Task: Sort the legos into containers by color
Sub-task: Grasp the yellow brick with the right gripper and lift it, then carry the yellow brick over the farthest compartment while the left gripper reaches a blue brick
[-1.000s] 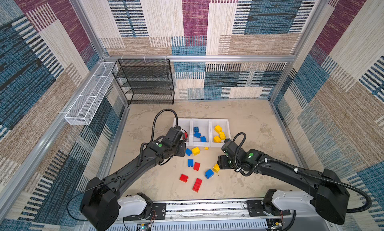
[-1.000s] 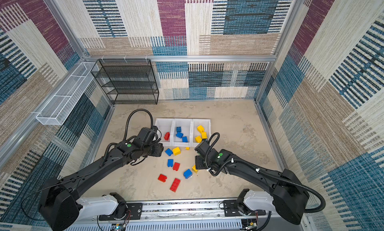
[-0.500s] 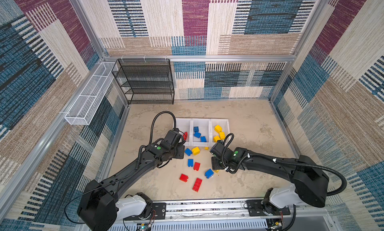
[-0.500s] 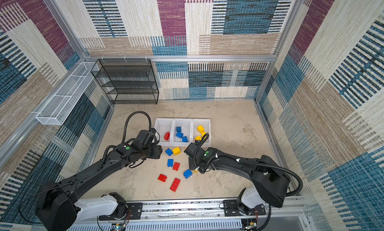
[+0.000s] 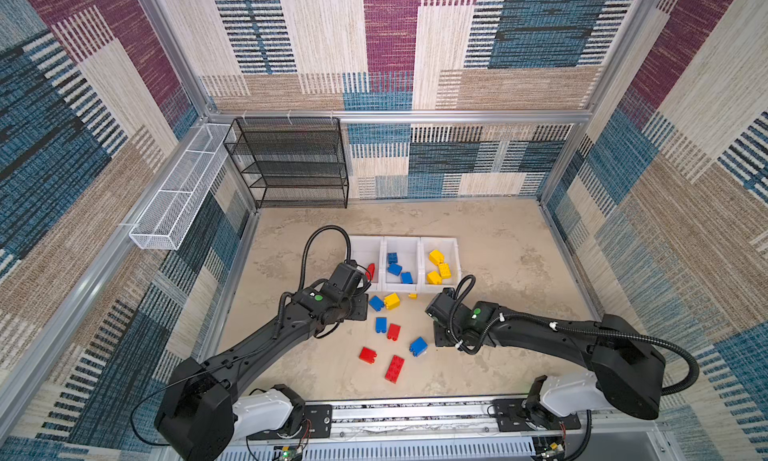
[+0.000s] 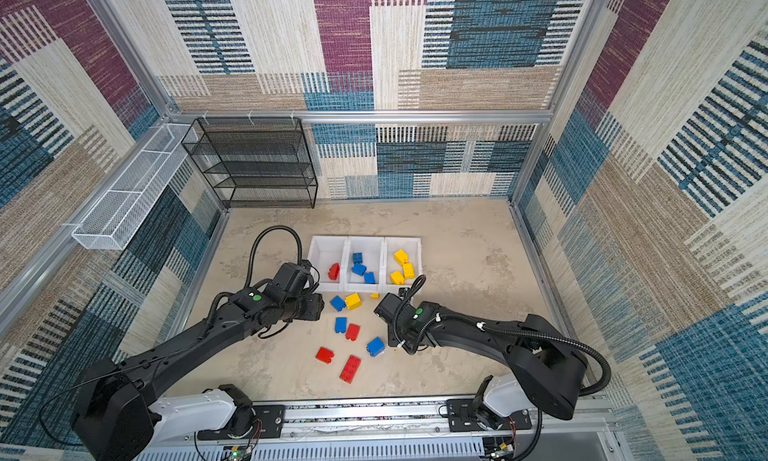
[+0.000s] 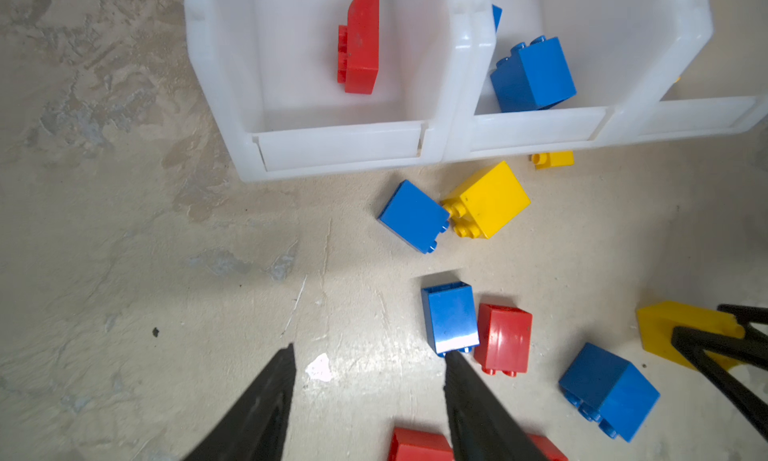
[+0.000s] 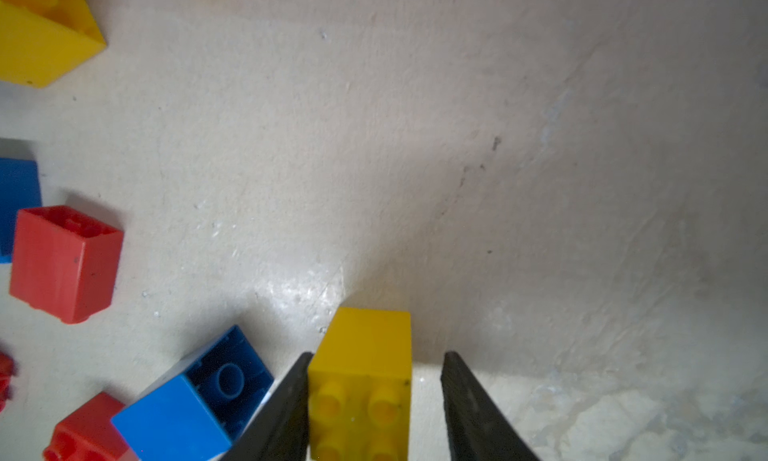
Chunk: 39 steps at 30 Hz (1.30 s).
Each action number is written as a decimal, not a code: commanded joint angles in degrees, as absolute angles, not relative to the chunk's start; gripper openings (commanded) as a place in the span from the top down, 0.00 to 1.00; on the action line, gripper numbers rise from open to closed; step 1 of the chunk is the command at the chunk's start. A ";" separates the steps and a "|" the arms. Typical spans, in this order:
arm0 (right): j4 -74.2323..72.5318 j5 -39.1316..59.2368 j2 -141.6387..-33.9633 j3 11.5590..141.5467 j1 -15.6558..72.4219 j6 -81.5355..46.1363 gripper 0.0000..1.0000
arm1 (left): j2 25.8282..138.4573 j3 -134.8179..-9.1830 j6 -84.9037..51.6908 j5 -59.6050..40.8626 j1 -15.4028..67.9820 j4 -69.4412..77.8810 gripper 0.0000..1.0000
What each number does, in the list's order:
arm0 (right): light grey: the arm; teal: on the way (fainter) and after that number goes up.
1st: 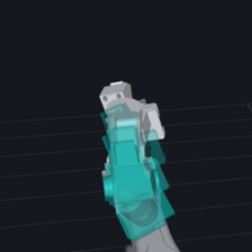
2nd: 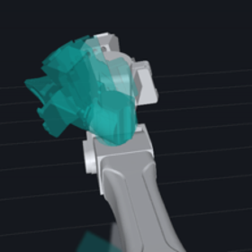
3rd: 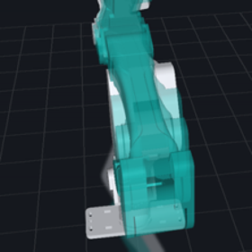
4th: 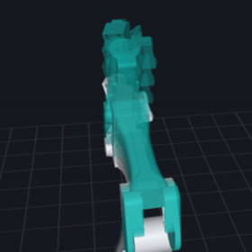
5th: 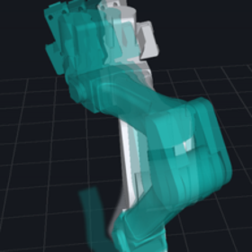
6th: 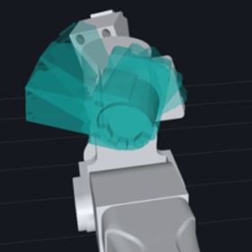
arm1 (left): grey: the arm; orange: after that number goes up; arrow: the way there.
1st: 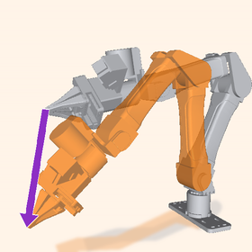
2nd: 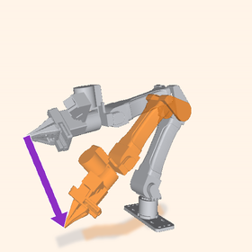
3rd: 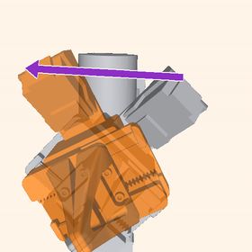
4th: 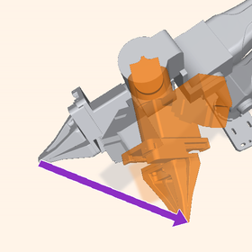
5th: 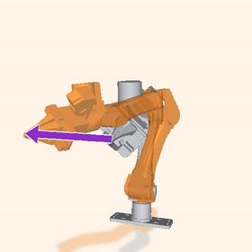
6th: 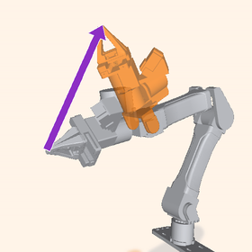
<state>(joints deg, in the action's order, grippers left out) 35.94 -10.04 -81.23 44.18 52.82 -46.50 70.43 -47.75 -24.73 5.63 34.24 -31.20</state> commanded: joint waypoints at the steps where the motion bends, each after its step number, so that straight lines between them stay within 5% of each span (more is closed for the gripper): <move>1: 34.64 -10.10 -81.07 44.28 52.92 -47.64 0.61 | 70.14 -47.61 -25.49 5.80 34.17 -31.01 0.40; 9: 35.44 -12.90 -78.78 47.40 51.76 -44.03 0.72 | 69.00 -47.15 -25.65 6.23 34.19 -31.64 0.40; 14: 34.80 -13.20 -77.26 54.82 41.80 -32.48 0.72 | 68.33 -46.80 -25.99 5.80 34.19 -31.85 0.40; 25: 26.28 -8.04 -92.69 71.14 28.81 -19.22 0.72 | 64.81 -44.06 -28.04 3.96 34.19 -31.92 0.39; 28: 26.24 -7.19 -96.86 74.35 28.48 -18.35 0.67 | 63.65 -43.39 -28.37 3.65 34.21 -32.07 0.39; 33: 26.11 -6.10 -99.23 75.68 28.51 -18.94 0.33 | 62.93 -42.33 -29.59 1.79 34.24 -31.56 0.39; 39: 26.52 -6.32 -96.25 73.87 28.50 -19.49 0.27 | 63.45 -41.88 -29.99 0.50 34.28 -30.94 0.39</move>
<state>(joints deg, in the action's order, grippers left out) 27.66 -6.39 -97.86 74.48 28.42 -19.07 63.33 -42.09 -28.69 1.41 34.26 -31.33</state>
